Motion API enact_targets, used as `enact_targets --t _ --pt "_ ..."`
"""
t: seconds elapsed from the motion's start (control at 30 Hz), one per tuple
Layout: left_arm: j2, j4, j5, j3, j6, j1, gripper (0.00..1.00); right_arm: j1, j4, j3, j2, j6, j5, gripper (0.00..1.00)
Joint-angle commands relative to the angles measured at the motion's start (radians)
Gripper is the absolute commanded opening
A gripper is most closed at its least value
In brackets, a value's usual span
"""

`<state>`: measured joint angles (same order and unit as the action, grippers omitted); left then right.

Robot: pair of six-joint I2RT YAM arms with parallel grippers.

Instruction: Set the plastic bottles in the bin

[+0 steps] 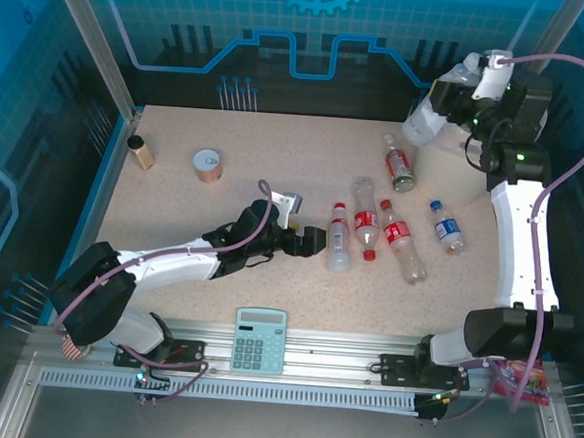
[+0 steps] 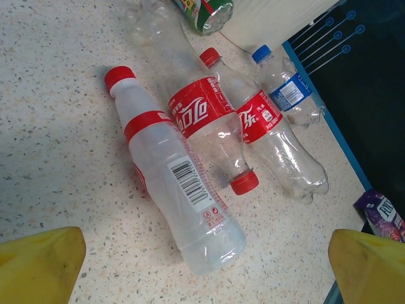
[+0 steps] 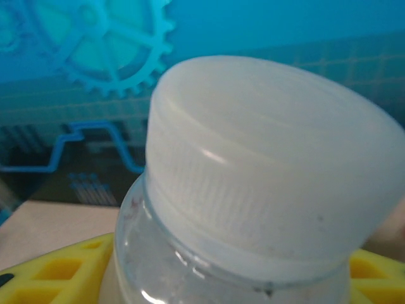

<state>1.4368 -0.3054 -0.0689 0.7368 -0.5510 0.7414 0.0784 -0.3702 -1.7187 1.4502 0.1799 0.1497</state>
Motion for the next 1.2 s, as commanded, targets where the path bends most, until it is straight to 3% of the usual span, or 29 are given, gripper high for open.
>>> enact_targets --t 0.0,0.17,0.37,1.17 --pt "0.015 -0.02 -0.018 0.01 -0.009 -0.003 0.99 0.032 0.21 0.055 -0.013 -0.059 -0.151 0.44" --pt "0.025 -0.022 -0.028 0.018 -0.013 -0.003 0.99 0.073 0.378 0.104 0.01 -0.078 -0.215 0.35" --pt "0.03 -0.025 -0.029 0.017 -0.02 -0.003 0.99 0.132 0.434 0.112 0.037 -0.051 -0.227 0.32" --pt "0.042 -0.038 -0.035 -0.005 -0.038 -0.003 0.99 0.143 0.311 0.024 0.296 -0.397 -0.48 0.3"
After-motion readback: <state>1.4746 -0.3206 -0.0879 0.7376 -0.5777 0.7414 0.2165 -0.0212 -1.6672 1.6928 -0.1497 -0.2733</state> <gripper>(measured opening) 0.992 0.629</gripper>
